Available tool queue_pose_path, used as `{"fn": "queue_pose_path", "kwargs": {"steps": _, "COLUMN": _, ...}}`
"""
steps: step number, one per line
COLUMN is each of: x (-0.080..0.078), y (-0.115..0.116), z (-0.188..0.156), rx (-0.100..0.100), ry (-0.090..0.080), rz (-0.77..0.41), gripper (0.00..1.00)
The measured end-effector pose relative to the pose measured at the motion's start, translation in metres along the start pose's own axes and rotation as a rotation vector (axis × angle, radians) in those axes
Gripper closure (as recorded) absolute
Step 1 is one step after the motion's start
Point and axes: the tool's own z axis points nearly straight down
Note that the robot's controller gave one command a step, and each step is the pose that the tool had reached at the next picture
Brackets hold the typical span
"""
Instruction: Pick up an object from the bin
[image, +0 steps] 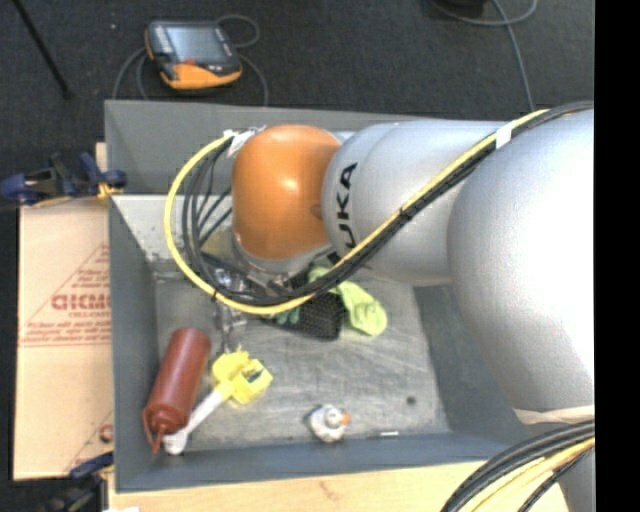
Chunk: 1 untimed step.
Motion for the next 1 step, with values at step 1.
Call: {"fn": "queue_pose_path", "kwargs": {"steps": 1, "x": -0.0001, "y": 0.0010, "z": -0.0373, "rx": 0.002, "ry": 0.015, "rz": -0.022, "gripper": 1.00}}
